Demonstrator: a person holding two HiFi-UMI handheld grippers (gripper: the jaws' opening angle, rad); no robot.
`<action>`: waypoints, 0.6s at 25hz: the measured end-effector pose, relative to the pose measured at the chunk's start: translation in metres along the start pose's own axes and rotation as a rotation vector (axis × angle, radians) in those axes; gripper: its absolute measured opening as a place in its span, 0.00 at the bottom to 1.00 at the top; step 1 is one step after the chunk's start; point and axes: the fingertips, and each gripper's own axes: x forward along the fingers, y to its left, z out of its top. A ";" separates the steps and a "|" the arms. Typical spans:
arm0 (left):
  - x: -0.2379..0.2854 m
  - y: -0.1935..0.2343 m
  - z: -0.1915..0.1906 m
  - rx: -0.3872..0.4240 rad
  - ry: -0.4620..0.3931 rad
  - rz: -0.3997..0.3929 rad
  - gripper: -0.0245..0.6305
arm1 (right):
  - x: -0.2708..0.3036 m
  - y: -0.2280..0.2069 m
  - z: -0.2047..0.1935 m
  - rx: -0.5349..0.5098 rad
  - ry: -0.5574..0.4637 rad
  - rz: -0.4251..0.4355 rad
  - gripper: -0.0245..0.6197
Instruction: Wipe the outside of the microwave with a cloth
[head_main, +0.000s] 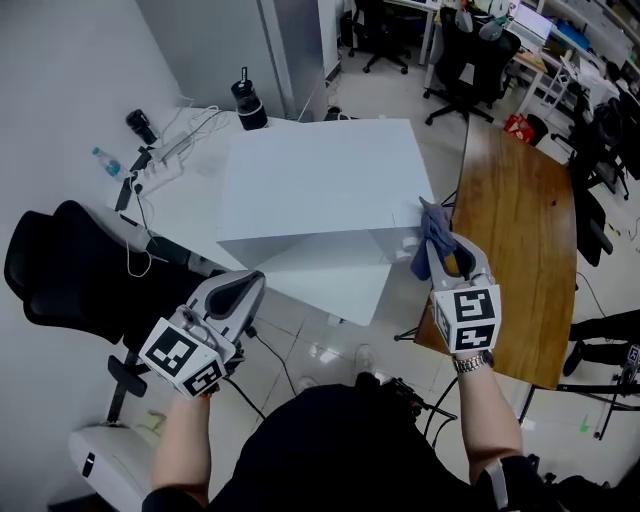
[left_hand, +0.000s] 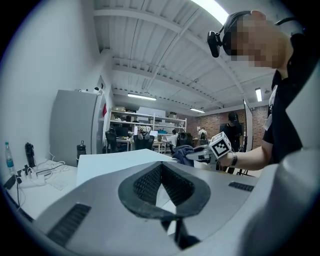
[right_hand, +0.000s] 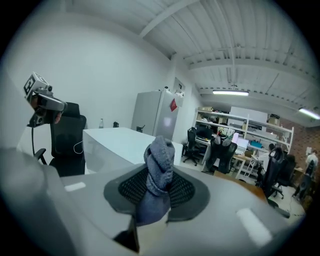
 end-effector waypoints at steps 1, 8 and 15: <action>-0.007 0.001 -0.003 -0.003 -0.001 0.003 0.04 | -0.003 0.014 0.004 -0.007 -0.008 0.016 0.19; -0.062 0.016 -0.015 -0.015 -0.014 0.038 0.04 | -0.003 0.125 0.023 -0.053 -0.060 0.162 0.19; -0.120 0.042 -0.025 -0.024 -0.015 0.106 0.04 | 0.021 0.236 0.034 -0.100 -0.095 0.316 0.19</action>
